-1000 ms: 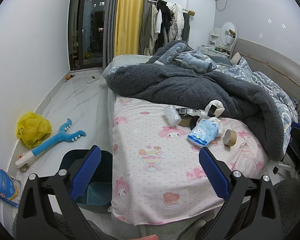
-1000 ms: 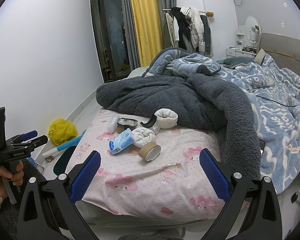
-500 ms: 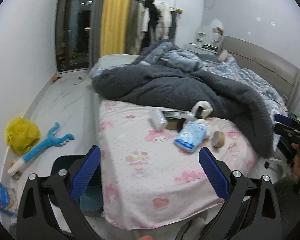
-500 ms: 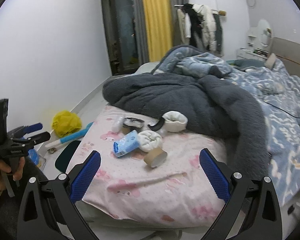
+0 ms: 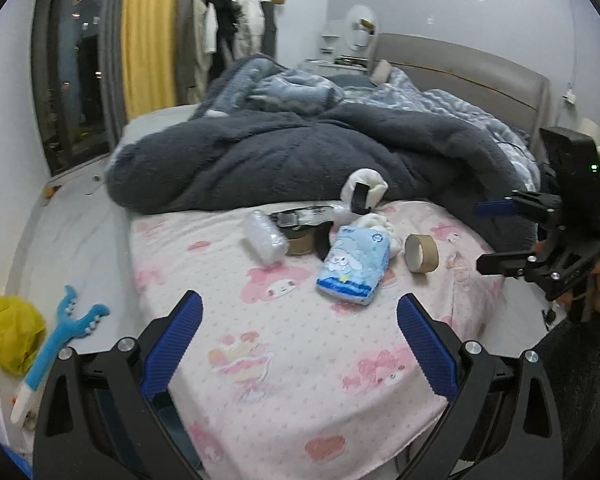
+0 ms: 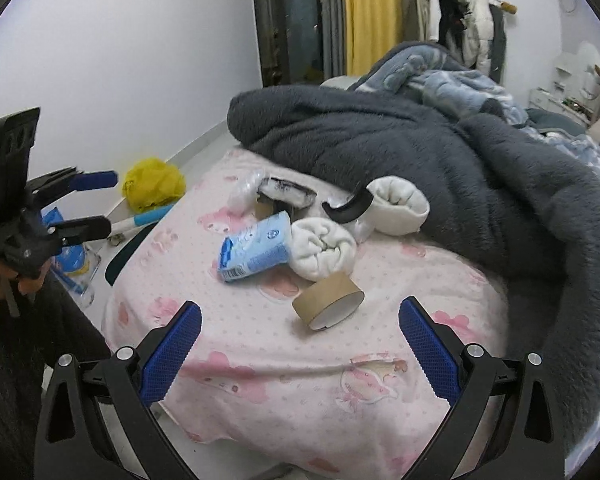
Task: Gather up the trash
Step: 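Close the left gripper on the blue tissue pack while the right gripper grasps the brown tape roll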
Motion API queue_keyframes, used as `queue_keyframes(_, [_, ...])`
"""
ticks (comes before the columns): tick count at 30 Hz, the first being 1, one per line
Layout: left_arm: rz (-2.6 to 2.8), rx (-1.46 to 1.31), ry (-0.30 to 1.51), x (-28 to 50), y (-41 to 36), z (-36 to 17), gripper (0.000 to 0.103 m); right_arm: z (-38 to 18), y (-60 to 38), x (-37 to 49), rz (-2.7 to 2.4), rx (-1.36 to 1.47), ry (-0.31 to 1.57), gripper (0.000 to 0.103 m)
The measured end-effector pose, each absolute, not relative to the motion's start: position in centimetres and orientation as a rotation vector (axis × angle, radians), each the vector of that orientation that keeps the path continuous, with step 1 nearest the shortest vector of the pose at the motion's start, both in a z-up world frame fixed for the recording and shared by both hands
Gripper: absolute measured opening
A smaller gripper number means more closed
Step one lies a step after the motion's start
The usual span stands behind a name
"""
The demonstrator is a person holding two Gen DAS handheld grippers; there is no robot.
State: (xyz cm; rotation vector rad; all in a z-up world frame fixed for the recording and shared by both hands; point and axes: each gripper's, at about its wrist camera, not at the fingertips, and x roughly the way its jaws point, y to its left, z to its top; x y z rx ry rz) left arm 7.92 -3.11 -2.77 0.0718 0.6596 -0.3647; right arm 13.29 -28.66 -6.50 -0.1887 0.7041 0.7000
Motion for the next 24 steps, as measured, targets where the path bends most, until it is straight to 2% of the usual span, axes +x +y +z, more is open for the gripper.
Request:
queue_keyframes(12, [-0.552,0.064,0.723,11.6,-5.8,-5.0,0.099,-8.8,-28.1,16.2,0.775,-0.227,0.753,0.090])
queue_keyframes(14, [-0.568,0.063,0.742,12.2,-6.1,-5.5,0.099,-9.1,-28.0,16.6,0.779,-0.235,0.752,0.088])
queue_keyframes(16, [-0.574,0.063,0.750,12.8,-6.3,-5.9,0.099,-9.3,-28.0,17.1,0.793,-0.231,0.755,0.079])
queue_keyframes(18, [-0.578,0.061,0.757,13.3,-6.4,-6.2,0.099,-9.6,-27.8,17.5,0.803,-0.240,0.761,0.077])
queue_keyframes(24, [-0.602,0.070,0.781,15.0,-7.4,-7.2,0.099,-10.2,-27.6,18.2,0.822,-0.253,0.768,0.076])
